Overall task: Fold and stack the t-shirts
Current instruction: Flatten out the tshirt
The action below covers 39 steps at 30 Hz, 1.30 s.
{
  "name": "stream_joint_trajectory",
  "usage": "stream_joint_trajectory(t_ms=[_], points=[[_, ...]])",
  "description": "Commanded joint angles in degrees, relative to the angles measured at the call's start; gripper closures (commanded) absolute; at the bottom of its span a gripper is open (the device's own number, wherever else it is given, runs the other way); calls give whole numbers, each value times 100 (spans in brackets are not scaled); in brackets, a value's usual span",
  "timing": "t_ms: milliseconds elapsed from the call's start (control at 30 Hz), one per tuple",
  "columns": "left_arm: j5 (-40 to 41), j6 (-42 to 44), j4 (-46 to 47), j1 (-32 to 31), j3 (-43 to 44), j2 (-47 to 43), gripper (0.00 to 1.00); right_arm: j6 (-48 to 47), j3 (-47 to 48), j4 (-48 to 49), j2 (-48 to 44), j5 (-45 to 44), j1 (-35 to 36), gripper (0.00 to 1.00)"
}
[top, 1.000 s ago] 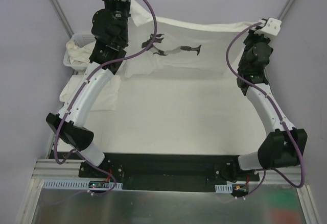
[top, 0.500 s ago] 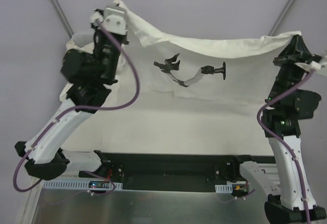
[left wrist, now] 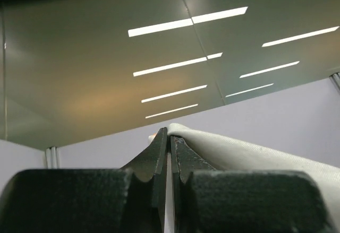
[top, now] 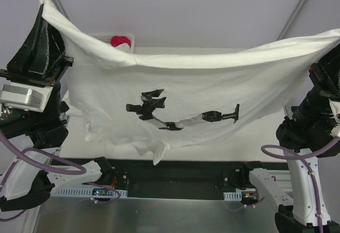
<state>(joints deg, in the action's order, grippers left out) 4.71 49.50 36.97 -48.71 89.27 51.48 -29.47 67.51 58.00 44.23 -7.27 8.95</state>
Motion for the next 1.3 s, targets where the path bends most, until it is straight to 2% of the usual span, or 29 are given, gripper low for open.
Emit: stream_joint_trajectory(t_ms=[0,167,267,300,333,400,433,467,533,567,600,633,667,700,733,800,833,900,1033,1200,1267], points=[[-901,324,416,10,99,81,100,-304,483,845,191,340,28,99],[-683,770,835,2,125,423,100,-226,404,950,507,296,28,99],[-226,1149,1144,63,248,1046,100,-357,325,1038,927,77,37,99],[-121,1037,1320,455,266,1422,100,-418,325,1056,1086,15,37,99],[-146,853,1339,711,283,1600,100,-532,316,1047,1236,-124,28,99],[-137,-199,1287,1405,415,2230,100,-656,403,951,1789,-283,19,99],[-41,-578,1191,1991,528,2495,100,-700,491,933,2035,-415,2,99],[-32,-1095,1146,2232,799,2776,100,-770,596,915,2603,-468,-25,99],[143,-1424,1277,2758,1195,3909,100,-788,1236,749,3334,-573,-121,99],[136,-1573,1190,2892,1885,4366,100,-744,1552,679,4208,-583,-156,99],[5,-1766,1172,3067,2162,5110,100,-553,1981,260,4626,-522,-322,99],[-327,-2107,1450,3278,2269,5309,100,-168,2673,-57,4969,-130,-480,99],[-522,-2868,1445,3619,2540,5545,100,297,3072,-252,5503,-82,-656,99],[-367,-3067,1236,3710,2925,6018,100,1041,3371,-176,5770,-230,-884,99],[-322,-3164,955,3789,3634,6240,100,1179,3923,-88,5999,-527,-878,99],[-435,-3367,856,3948,4061,6653,100,1321,4505,-261,6562,-591,-1035,99],[-462,-3394,777,3974,4428,6734,100,1356,4961,-384,6668,-548,-1036,99],[-462,-3481,566,4027,4651,6752,100,1348,5149,-456,6818,-477,-1036,99],[-610,-3534,285,4053,4784,6410,100,1365,5001,-622,6442,-477,-1027,99],[-586,-3465,48,3913,4310,5409,100,1418,3915,-588,5493,-355,-1027,99],[-506,-3254,-23,3711,3810,4831,100,1427,3473,-632,4852,-276,-1009,99]])
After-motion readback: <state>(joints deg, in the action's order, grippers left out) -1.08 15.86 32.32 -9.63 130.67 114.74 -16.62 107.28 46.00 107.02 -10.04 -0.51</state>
